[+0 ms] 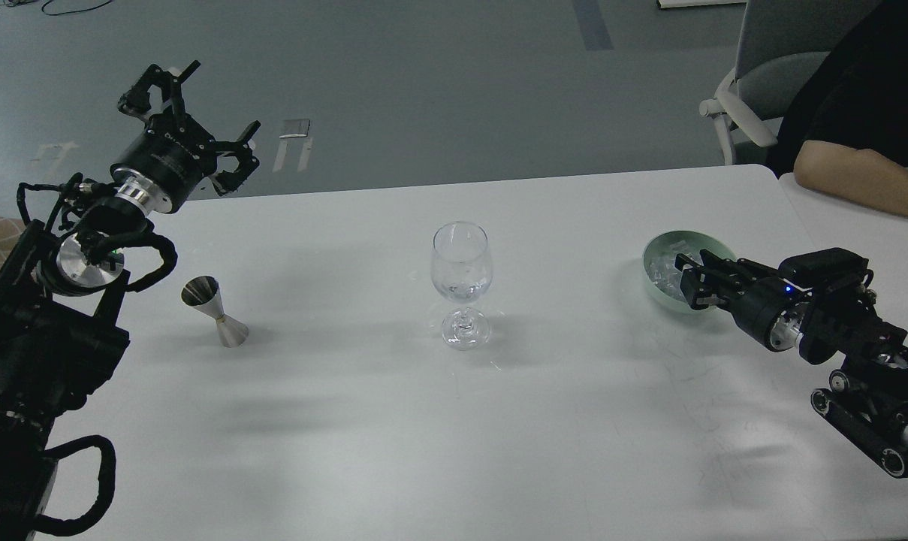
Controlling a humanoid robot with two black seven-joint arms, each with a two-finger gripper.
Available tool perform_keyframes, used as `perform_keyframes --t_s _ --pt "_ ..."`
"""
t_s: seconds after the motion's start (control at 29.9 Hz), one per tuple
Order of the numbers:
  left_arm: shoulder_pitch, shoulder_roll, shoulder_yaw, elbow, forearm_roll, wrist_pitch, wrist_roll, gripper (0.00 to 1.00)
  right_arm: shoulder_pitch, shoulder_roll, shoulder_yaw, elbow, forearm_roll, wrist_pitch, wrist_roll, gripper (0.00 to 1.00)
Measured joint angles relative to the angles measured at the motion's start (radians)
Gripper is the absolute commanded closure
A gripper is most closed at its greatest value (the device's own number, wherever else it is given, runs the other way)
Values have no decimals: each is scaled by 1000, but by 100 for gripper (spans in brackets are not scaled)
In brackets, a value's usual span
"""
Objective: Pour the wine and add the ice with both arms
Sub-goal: 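Close the right gripper around an ice cube in the bowl, then lift the ice cube out of the bowl with the right gripper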
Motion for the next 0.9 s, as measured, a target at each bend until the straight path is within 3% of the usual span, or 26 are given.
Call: perform_keyframes --t_s 0.37,0.9 --pt "2 0 -1 0 0 0 0 2 2 0 0 0 0 0 -2 100" --pt "4 0 -1 0 0 0 0 2 62 -30 12 74 15 -4 -6 100"
